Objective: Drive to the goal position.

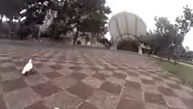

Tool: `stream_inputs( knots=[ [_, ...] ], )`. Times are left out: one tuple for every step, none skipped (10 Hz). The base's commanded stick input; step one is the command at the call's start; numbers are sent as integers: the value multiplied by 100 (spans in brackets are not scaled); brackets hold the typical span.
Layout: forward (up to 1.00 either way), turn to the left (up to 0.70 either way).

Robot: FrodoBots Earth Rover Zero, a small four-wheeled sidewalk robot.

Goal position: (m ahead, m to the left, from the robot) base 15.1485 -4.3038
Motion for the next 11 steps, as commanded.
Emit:
stream_inputs(
  knots=[
    [70, 0],
    [70, 0],
    [70, 0],
    [70, 0],
    [70, 0],
    [70, 0],
    [70, 0],
    [70, 0],
    [70, 0],
    [70, 0],
    [70, 0]
  ],
)
